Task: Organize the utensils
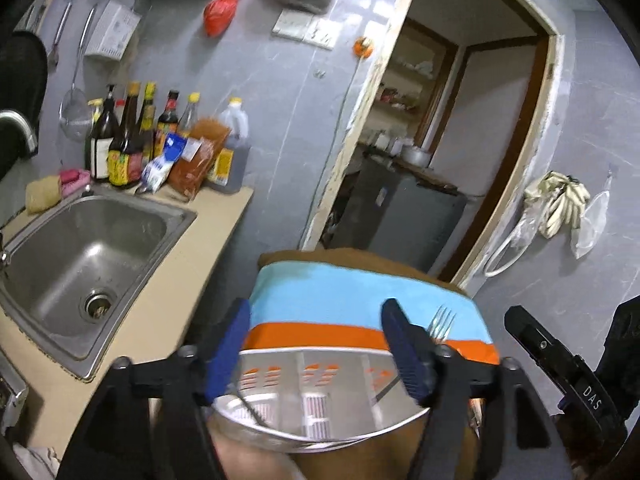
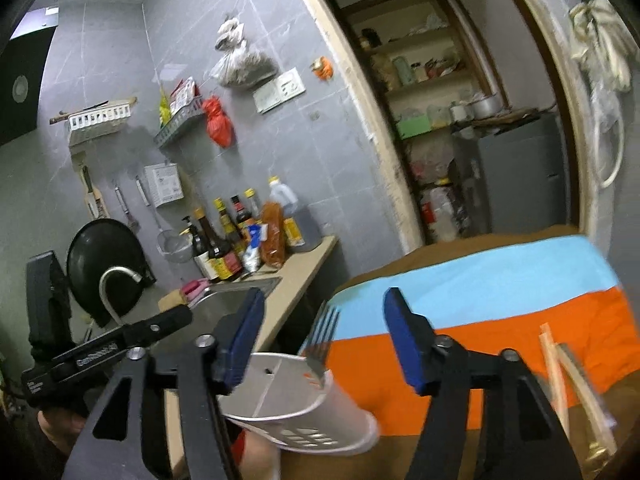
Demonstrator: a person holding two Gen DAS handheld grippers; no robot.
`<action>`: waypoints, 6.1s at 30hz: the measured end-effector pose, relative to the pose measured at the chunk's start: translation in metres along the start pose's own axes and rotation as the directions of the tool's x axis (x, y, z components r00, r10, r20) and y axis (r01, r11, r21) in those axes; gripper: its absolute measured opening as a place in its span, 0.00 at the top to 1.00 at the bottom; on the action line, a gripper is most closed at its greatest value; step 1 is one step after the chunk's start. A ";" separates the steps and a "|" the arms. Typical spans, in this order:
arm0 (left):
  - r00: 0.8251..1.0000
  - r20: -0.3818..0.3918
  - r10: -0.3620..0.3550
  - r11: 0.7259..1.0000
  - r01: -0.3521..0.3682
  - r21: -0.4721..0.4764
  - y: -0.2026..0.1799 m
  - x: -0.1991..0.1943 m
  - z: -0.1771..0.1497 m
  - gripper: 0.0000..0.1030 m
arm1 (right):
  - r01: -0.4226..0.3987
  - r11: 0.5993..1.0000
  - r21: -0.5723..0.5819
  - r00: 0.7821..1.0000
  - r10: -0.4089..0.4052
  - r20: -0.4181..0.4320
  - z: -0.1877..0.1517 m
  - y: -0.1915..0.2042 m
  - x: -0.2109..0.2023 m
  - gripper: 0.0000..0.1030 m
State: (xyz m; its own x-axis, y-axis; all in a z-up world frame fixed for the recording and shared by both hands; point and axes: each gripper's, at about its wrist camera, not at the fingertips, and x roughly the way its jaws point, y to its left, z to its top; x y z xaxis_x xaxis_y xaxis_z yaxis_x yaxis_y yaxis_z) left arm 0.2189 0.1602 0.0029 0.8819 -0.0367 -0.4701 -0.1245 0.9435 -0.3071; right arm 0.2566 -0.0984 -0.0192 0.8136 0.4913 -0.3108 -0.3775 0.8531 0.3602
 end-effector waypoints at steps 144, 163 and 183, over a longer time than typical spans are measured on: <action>0.899 -0.439 0.003 0.983 0.077 0.165 -0.204 0.157 -0.133 0.78 | 0.142 0.959 -0.244 0.732 -0.268 -0.626 -0.029 -0.238 0.071 0.85; 0.954 -0.280 -0.110 0.976 0.157 0.150 -0.190 0.071 -0.106 0.78 | 0.337 0.940 -0.051 0.899 -0.337 -0.279 -0.026 -0.208 -0.061 0.99; 0.986 -0.038 -0.162 0.984 0.165 0.071 -0.130 -0.024 -0.032 0.78 | 0.243 0.965 -0.097 0.970 -0.243 0.016 0.036 -0.094 -0.119 0.99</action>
State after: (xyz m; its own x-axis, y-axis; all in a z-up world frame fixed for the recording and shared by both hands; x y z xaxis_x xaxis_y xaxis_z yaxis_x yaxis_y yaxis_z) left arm 0.1995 0.0278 0.0275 0.8725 -0.2018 -0.4450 0.0552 0.9456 -0.3206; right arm 0.2117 -0.2435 0.0157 0.8881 0.2666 -0.3744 -0.2094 0.9598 0.1868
